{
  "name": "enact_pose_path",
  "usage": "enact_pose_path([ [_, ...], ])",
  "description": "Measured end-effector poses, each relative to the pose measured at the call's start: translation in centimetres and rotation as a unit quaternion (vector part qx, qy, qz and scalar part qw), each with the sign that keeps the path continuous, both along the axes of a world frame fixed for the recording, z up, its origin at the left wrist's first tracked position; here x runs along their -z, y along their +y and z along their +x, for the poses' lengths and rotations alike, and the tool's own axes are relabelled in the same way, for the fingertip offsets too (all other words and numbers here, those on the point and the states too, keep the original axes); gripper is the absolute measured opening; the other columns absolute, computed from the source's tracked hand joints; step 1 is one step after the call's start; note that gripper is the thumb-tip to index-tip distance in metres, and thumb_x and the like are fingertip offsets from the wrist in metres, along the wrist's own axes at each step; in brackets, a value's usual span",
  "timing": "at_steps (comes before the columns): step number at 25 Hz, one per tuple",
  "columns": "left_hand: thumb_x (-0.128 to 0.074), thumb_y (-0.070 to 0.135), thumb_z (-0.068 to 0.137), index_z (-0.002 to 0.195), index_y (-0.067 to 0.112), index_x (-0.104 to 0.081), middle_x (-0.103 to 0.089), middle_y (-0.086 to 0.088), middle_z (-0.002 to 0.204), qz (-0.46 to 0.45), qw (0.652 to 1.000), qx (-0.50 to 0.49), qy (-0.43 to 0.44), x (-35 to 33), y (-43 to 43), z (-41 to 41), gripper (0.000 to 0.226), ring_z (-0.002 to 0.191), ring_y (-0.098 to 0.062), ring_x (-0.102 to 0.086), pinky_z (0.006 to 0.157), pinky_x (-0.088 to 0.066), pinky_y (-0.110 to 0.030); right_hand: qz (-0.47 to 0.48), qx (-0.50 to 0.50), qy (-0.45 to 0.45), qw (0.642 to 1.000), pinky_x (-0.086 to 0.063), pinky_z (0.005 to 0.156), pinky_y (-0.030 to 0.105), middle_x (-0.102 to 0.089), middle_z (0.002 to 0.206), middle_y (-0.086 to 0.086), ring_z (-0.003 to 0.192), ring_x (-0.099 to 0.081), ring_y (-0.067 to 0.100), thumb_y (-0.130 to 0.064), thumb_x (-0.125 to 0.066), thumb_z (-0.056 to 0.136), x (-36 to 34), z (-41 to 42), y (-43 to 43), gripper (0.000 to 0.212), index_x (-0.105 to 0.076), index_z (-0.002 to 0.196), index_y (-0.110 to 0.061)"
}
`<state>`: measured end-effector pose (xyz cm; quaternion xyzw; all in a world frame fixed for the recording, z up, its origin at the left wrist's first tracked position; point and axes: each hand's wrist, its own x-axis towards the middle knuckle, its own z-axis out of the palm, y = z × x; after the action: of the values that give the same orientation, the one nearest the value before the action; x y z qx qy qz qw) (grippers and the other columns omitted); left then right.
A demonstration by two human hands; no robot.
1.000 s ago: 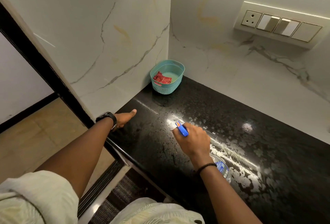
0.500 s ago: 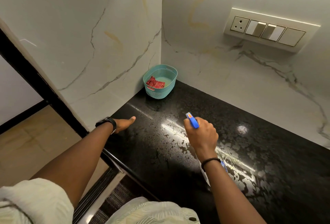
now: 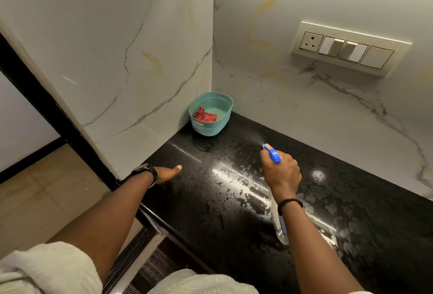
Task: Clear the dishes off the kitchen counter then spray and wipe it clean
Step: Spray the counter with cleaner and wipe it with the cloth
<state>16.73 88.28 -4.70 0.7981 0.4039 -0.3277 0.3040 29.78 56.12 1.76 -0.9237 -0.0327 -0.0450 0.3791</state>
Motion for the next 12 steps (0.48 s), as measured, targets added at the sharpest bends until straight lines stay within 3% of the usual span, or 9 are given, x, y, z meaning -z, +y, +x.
enact_pose_path([
  [5, -0.025, 0.090, 0.083, 0.162, 0.027, -0.019, -0.015, -0.015, 0.168, -0.020, 0.999, -0.009, 0.026, -1.6, -0.2, 0.4, 0.100, 0.152, -0.038, -0.020, 0.121, -0.022, -0.058, 0.004, -0.001, 0.015, 1.000, -0.037, 0.051, 0.026, -0.051, 0.051, -0.002, 0.048, -0.045, 0.018, -0.042, -0.058, 0.094, 0.8, -1.0, -2.1, 0.045, -0.053, 0.056, -0.017],
  [9, -0.020, 0.075, 0.097, 0.162, 0.025, -0.009, -0.008, -0.017, 0.168, -0.056, 0.997, -0.026, 0.037, -4.2, -1.8, 0.6, 0.083, 0.153, -0.042, -0.013, 0.119, -0.016, -0.059, -0.044, -0.081, 0.008, 0.996, -0.030, 0.048, 0.024, -0.048, 0.050, -0.006, 0.045, -0.040, 0.013, -0.040, -0.059, 0.092, 0.9, -4.3, -2.7, 0.045, -0.046, 0.054, -0.020],
  [12, -0.021, 0.082, 0.091, 0.163, 0.027, -0.009, -0.007, -0.019, 0.168, -0.061, 0.996, -0.030, 0.059, -4.0, -1.3, 0.8, 0.091, 0.153, -0.044, -0.007, 0.118, -0.014, -0.064, -0.077, -0.141, -0.010, 0.987, -0.027, 0.047, 0.024, -0.048, 0.051, -0.009, 0.045, -0.038, 0.008, -0.047, -0.054, 0.090, 1.2, -6.5, -2.4, 0.042, -0.043, 0.056, -0.025],
])
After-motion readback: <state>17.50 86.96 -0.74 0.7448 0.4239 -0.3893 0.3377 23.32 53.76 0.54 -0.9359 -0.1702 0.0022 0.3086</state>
